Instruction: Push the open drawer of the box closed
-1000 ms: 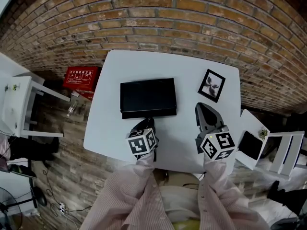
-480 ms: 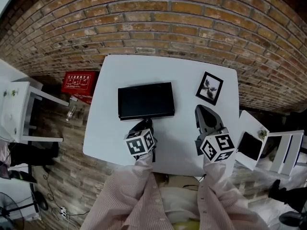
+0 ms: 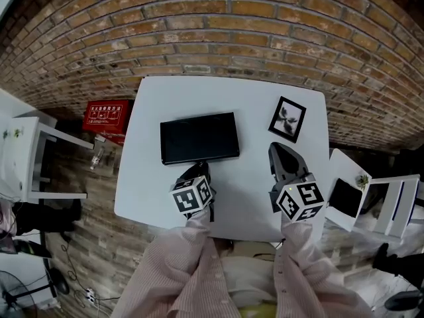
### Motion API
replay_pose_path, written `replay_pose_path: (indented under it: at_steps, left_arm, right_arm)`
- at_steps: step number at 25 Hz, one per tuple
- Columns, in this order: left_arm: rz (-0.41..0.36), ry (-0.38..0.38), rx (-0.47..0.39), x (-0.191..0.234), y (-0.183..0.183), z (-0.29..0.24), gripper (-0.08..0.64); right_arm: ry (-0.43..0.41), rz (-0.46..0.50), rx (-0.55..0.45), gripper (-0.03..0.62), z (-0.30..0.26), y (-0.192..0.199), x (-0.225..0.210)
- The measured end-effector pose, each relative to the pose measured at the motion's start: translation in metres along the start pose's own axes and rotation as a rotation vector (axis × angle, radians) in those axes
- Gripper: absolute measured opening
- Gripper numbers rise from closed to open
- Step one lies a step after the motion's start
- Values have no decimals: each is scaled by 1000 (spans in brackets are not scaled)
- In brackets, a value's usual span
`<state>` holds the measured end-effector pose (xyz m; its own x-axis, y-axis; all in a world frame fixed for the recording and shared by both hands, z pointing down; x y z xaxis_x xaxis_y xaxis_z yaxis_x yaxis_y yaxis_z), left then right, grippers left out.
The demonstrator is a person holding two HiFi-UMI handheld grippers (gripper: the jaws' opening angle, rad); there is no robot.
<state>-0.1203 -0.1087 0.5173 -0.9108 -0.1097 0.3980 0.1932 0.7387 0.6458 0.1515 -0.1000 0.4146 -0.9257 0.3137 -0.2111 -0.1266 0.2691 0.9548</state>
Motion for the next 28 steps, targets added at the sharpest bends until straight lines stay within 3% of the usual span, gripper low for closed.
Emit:
replay_pose_path:
  at_steps: [11, 19, 25, 28]
  left_arm:
    - [-16, -4, -3, 0, -3, 0, 66]
    - [-80, -32, -21, -4, 1, 1, 74]
    - [-139, -21, -90, -5, 2, 7, 97]
    - [-193, -15, -142, -8, 1, 15, 66]
  right_arm:
    - [12, -1, 0, 3, 2, 0, 0]
    - [13, 0, 1, 3, 5, 1, 2]
    - [17, 4, -4, 3, 7, 0, 3]
    - [17, 5, -7, 3, 9, 0, 3]
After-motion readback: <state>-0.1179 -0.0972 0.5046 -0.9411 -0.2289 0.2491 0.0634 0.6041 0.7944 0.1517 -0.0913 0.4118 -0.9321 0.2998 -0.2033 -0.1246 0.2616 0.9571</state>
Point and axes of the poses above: the fingertips, and each gripper's own axes: z backward along the fingers, x to its left, y out of its underside, the point moved 9 cm from there along z, backward along the fingers, and after that the axes turned 3 degrees about y, right-handed, at the moved point
